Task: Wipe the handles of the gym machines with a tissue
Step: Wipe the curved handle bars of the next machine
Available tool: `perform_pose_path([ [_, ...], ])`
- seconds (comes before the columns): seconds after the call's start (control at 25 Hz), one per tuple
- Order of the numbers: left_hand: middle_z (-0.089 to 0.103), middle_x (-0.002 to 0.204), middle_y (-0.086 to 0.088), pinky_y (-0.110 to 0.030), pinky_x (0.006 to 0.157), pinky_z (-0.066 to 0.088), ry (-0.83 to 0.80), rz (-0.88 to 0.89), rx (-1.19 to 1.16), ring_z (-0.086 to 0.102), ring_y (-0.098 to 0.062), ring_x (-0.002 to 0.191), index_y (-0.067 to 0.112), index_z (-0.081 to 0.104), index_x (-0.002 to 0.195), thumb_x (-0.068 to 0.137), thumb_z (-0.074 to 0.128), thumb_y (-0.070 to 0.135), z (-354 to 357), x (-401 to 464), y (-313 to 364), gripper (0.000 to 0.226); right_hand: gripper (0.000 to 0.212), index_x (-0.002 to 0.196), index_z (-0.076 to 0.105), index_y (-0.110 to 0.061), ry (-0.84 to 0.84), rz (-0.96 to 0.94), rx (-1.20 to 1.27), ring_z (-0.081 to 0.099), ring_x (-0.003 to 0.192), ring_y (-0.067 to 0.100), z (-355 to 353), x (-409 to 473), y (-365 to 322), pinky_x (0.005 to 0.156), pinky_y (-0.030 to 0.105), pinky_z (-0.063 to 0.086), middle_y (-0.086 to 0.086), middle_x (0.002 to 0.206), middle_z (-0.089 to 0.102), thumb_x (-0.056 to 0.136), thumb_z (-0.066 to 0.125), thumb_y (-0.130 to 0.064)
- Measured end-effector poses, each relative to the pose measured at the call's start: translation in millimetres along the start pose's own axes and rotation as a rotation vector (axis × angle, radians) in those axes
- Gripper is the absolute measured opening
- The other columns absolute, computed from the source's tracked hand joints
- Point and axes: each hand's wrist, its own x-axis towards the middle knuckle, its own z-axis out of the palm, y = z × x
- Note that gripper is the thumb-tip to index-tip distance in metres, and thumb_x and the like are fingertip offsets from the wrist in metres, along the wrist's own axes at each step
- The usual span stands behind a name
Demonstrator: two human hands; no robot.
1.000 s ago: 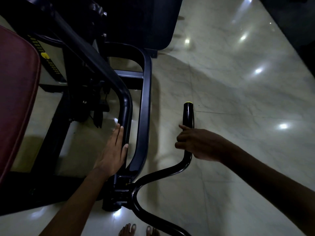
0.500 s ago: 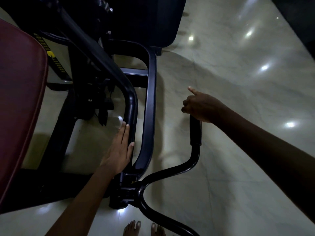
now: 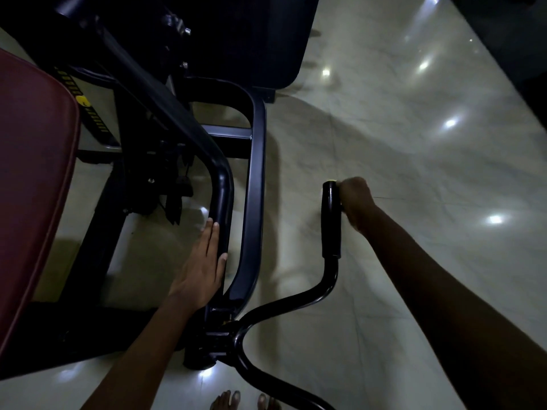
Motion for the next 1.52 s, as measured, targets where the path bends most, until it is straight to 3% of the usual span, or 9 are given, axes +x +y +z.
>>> perform_pose_path([
  [0.12, -0.001, 0.161, -0.004, -0.029, 0.117, 0.014, 0.005, 0.008, 0.015, 0.005, -0.014, 0.147, 0.007, 0.008, 0.152, 0.094, 0.016, 0.047, -1.6, 0.6, 1.6, 0.071, 0.026, 0.089, 0.062, 0.0, -0.2, 0.25, 0.334, 0.066, 0.067, 0.022, -11.0, -19.1, 14.2, 0.054, 0.024, 0.048, 0.016, 0.079, 0.066, 0.09, 0.037, -0.006],
  [0.32, -0.005, 0.16, -0.004, -0.027, 0.116, 0.011, -0.014, -0.009, 0.026, 0.0, -0.009, 0.144, 0.008, 0.006, 0.152, 0.093, 0.015, 0.048, -2.5, 0.3, 2.4, 0.072, 0.049, 0.106, 0.06, -0.008, -0.345, 0.389, 0.247, 0.067, 0.09, 0.028, -21.9, -34.1, 33.4, 0.091, 0.041, 0.048, 0.011, 0.094, 0.072, 0.099, 0.029, -0.045],
  [0.44, -0.005, 0.16, -0.004, -0.028, 0.116, 0.012, -0.026, 0.004, 0.024, 0.0, -0.011, 0.144, 0.007, 0.005, 0.152, 0.093, 0.013, 0.05, -2.7, 0.1, 2.0, 0.074, 0.059, 0.098, 0.055, -0.007, -0.344, 0.41, 0.131, 0.066, 0.083, 0.032, -22.2, -44.1, 29.8, 0.076, 0.036, 0.052, 0.016, 0.095, 0.068, 0.097, 0.024, -0.057],
  [0.56, -0.006, 0.16, -0.005, -0.029, 0.116, 0.013, -0.031, 0.023, 0.034, 0.002, -0.015, 0.146, 0.007, 0.005, 0.152, 0.094, 0.014, 0.048, -3.7, -1.6, -0.6, 0.072, 0.055, 0.089, 0.056, -0.004, -0.138, 0.228, -0.22, 0.063, 0.072, 0.031, -23.9, -46.5, 27.0, 0.057, 0.034, 0.053, 0.019, 0.091, 0.063, 0.096, 0.035, -0.054],
  [0.72, -0.007, 0.16, -0.002, -0.027, 0.115, 0.013, -0.026, 0.017, 0.022, 0.002, -0.013, 0.145, 0.009, 0.004, 0.152, 0.094, 0.013, 0.049, -3.9, -3.7, 0.3, 0.072, 0.015, 0.086, 0.061, 0.002, 0.316, -0.364, -0.28, 0.062, 0.08, 0.03, -28.7, -26.6, 17.1, 0.074, 0.026, 0.043, 0.018, 0.089, 0.065, 0.088, 0.049, -0.006],
  [0.84, -0.008, 0.159, -0.002, -0.027, 0.115, 0.011, -0.025, 0.008, 0.004, 0.0, -0.011, 0.144, 0.008, 0.004, 0.152, 0.092, 0.011, 0.05, -4.6, -3.0, 4.5, 0.073, 0.029, 0.099, 0.067, 0.006, 0.167, -0.71, -0.529, 0.063, 0.093, 0.032, -17.1, -11.8, 5.5, 0.072, 0.019, 0.035, 0.022, 0.1, 0.067, 0.079, 0.048, 0.014],
  [1.0, -0.005, 0.16, -0.004, -0.03, 0.117, 0.014, -0.034, 0.019, 0.023, 0.003, -0.016, 0.146, 0.007, 0.006, 0.152, 0.094, 0.013, 0.048, -6.4, -2.2, 2.7, 0.072, 0.021, 0.096, 0.07, 0.002, -0.087, -0.628, -0.776, 0.064, 0.094, 0.033, -10.5, 11.2, -8.4, 0.076, 0.026, 0.041, 0.022, 0.1, 0.069, 0.082, 0.055, 0.006],
  [1.24, -0.007, 0.16, -0.002, -0.029, 0.117, 0.015, -0.031, 0.005, 0.045, 0.004, -0.015, 0.146, 0.009, 0.005, 0.152, 0.094, 0.012, 0.047, -5.1, -2.4, 2.7, 0.07, 0.013, 0.086, 0.059, 0.002, -0.012, -0.694, -1.224, 0.058, 0.079, 0.035, 5.5, -6.5, -24.1, 0.064, 0.032, 0.042, 0.019, 0.088, 0.059, 0.081, 0.05, -0.005],
  [1.52, -0.008, 0.158, 0.0, -0.023, 0.116, 0.007, -0.021, 0.009, 0.031, -0.001, -0.009, 0.143, 0.009, 0.005, 0.152, 0.093, 0.011, 0.049, -5.7, -1.8, 3.9, 0.071, 0.018, 0.084, 0.059, 0.002, 0.066, -0.736, -1.246, 0.059, 0.081, 0.036, -3.6, -7.0, -22.3, 0.062, 0.033, 0.04, 0.02, 0.086, 0.06, 0.091, 0.055, -0.014],
])
